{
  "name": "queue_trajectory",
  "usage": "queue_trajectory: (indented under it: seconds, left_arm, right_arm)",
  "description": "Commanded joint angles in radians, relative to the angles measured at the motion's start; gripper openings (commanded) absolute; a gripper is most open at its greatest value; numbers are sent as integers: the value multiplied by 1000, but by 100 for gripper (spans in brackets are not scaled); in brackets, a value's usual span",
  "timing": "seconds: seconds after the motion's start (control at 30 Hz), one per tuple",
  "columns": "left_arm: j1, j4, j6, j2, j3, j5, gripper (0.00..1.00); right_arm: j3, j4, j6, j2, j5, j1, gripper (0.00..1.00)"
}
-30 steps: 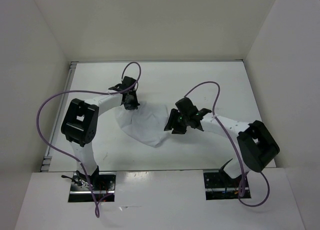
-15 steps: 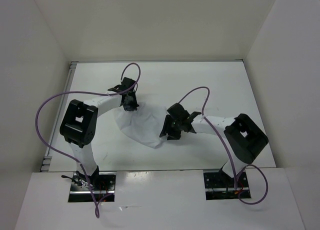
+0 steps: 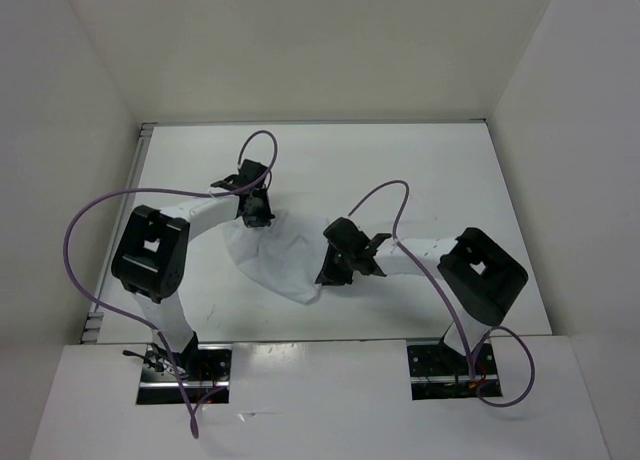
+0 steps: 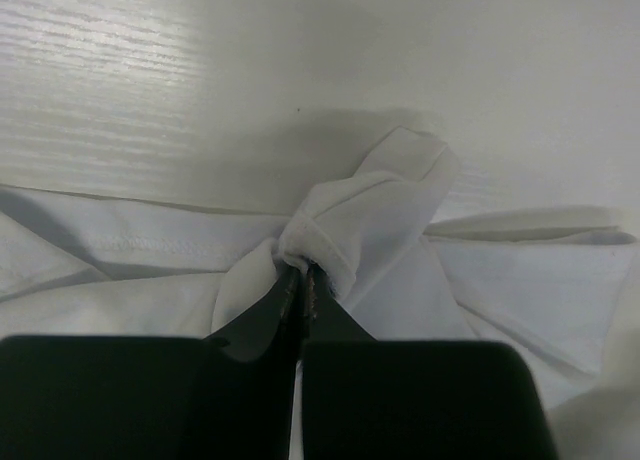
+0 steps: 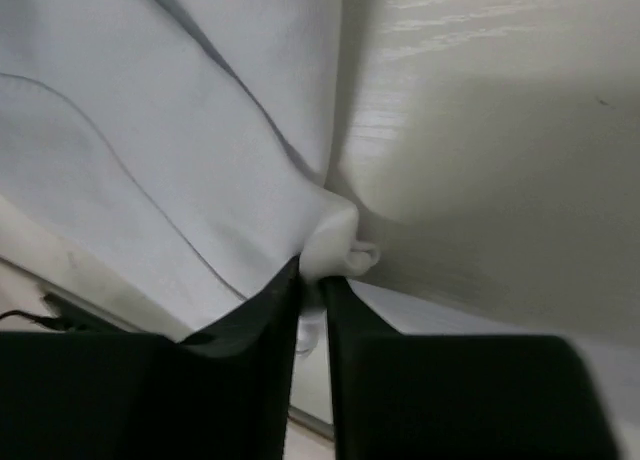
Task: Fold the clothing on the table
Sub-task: Flatten the skirt out
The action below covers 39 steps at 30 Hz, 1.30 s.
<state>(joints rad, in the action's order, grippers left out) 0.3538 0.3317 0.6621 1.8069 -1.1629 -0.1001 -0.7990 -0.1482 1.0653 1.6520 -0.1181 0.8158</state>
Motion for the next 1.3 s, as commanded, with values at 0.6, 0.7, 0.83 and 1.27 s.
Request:
queue_trajectory:
  seconds: [0.6,0.7,0.83,1.27]
  left_arm:
    - [37,-30,105,-530,365,174,0]
    - [37,-29,96,-575,342,198,0]
    - [27,-78,82,-620,287,223,0]
    - [-116,-264,-27,-477,-187,382,0]
  right_arm:
    - [-255,-444,-303,-389,610,-101,0]
    - [-279,-479,-312,-428,621,-101,0]
    - [-321,-495,-373,-449,611,-139,0]
    - [-693,-348,-691,-446,606,-316,0]
